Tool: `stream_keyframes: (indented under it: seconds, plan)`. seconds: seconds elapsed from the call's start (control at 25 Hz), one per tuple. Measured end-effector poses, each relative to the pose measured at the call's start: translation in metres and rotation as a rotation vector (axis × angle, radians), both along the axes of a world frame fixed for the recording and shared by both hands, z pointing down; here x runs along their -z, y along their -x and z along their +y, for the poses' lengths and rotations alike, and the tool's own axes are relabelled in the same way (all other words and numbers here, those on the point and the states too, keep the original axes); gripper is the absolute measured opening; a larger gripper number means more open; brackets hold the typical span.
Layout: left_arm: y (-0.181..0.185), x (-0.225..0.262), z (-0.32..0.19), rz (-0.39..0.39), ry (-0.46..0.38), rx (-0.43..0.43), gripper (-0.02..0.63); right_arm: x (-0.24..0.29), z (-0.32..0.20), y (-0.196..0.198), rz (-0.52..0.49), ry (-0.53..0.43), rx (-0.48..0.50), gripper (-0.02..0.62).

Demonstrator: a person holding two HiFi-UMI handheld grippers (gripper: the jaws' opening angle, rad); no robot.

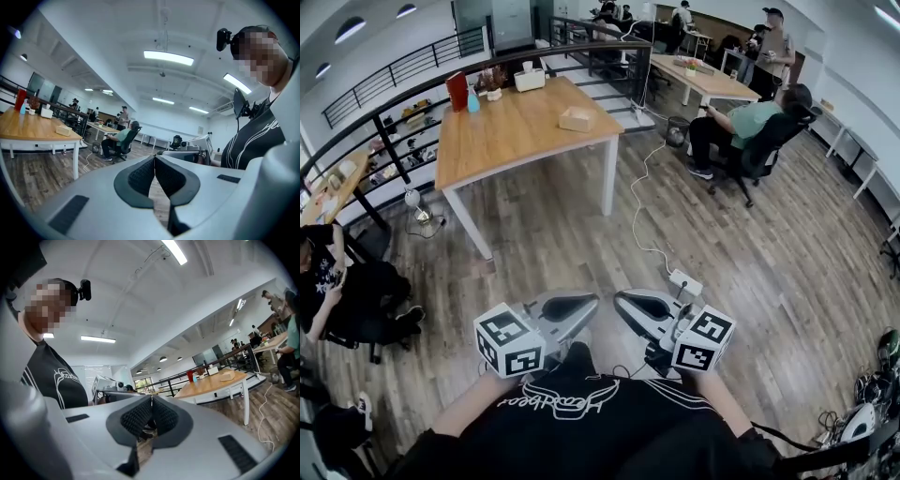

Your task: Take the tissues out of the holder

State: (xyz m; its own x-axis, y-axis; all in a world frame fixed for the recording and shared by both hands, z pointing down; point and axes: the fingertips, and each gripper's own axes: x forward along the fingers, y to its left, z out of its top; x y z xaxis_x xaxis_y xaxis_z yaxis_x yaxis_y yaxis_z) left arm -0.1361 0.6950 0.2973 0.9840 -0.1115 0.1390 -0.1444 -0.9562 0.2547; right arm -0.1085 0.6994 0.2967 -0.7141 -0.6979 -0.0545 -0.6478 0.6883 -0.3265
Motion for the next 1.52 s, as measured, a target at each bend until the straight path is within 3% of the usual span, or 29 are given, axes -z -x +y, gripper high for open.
stream_keyframes:
  seconds: [0.48,0.76,1.28,1.52]
  plan:
    - [-0.02,-0.007,-0.042,0.021,0.032,-0.039,0.014,-0.011,-0.042,-0.026,0.014,0.037,-0.06,0.017]
    - [-0.04,-0.02,-0.098,0.01,0.049,-0.057,0.014,-0.021,-0.096,-0.052,-0.003,0.051,-0.1,0.017]
    - [-0.091,-0.05,-0.291,0.002,0.154,-0.098,0.014,-0.056,-0.281,-0.102,-0.02,0.161,-0.155,0.017]
    - [-0.117,-0.049,-0.409,0.01,0.143,-0.089,0.014,-0.055,-0.392,-0.131,-0.001,0.196,-0.173,0.017]
